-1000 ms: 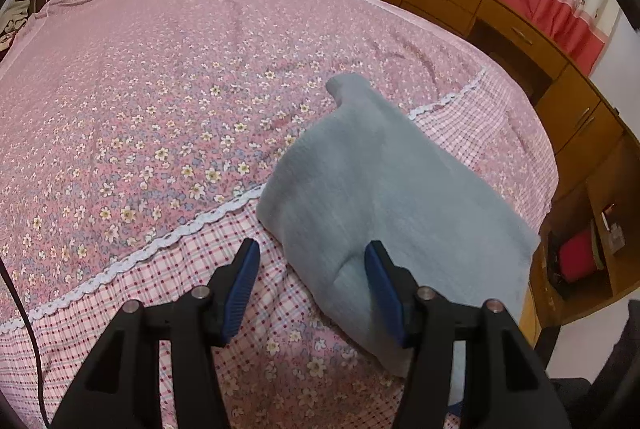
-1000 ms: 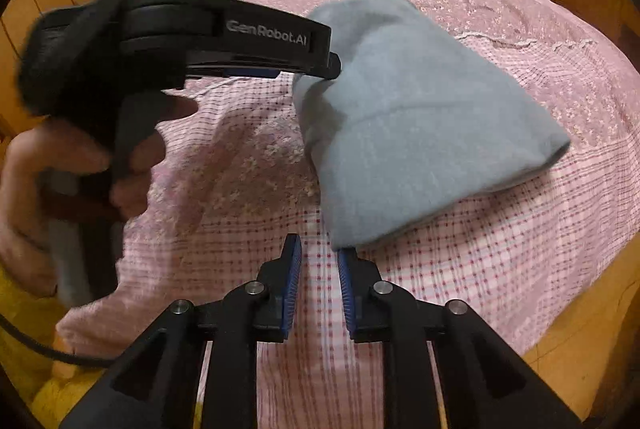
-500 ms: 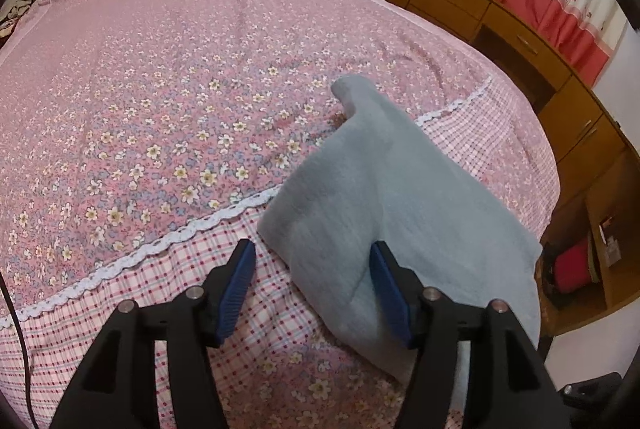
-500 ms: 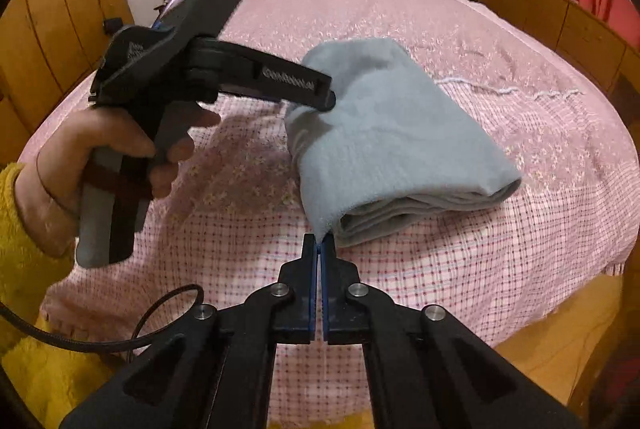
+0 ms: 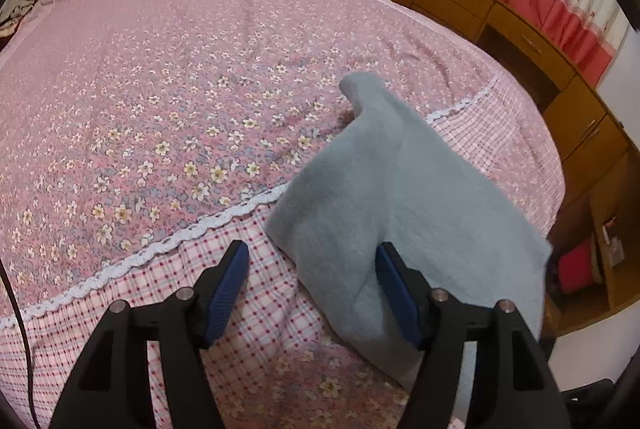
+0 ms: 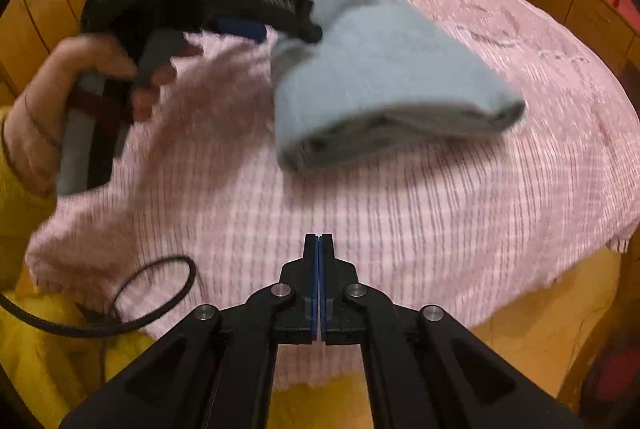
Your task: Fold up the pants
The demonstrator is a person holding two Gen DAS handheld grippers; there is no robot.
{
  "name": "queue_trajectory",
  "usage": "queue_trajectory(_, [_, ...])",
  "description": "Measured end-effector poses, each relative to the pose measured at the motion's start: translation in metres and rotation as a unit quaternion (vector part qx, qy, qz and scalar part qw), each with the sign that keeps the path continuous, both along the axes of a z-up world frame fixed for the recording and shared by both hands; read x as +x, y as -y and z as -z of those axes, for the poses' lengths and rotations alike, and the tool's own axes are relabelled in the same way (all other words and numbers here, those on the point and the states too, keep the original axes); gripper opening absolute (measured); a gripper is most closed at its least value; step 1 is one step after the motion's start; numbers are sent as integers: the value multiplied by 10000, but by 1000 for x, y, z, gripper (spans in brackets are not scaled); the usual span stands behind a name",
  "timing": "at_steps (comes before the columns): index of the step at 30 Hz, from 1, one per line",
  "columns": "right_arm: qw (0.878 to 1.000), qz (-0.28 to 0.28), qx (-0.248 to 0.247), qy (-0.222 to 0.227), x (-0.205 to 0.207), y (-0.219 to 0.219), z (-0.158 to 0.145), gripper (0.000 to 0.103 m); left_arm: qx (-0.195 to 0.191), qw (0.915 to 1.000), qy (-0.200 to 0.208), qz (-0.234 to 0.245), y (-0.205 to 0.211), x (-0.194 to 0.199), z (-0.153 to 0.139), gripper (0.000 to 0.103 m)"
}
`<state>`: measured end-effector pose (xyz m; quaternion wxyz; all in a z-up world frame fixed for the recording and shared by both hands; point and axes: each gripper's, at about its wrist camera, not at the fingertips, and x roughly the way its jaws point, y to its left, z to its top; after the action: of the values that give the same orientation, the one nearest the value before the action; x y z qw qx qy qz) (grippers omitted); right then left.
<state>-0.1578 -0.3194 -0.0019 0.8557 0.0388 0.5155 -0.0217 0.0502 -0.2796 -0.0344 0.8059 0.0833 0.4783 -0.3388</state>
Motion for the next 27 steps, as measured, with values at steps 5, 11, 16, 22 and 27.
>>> queue_trajectory(5, [9987, 241, 323, 304, 4, 22, -28, 1, -124, 9999, -25, 2, -15, -14, -16, 67])
queue_trajectory(11, [9948, 321, 171, 948, 31, 45, -60, 16, -147, 9997, -202, -27, -24, -31, -20, 67])
queue_trajectory(16, [9965, 249, 185, 774, 52, 50, -34, 24, -83, 9997, -215, -122, -26, -35, -10, 67])
queue_trajectory(22, [9986, 96, 288, 439, 53, 63, -15, 28, -333, 9980, -423, -328, -41, -43, -11, 67])
queue_trajectory(27, [9984, 54, -93, 549, 62, 87, -39, 48, -844, 9930, -701, -429, -50, -53, -21, 68])
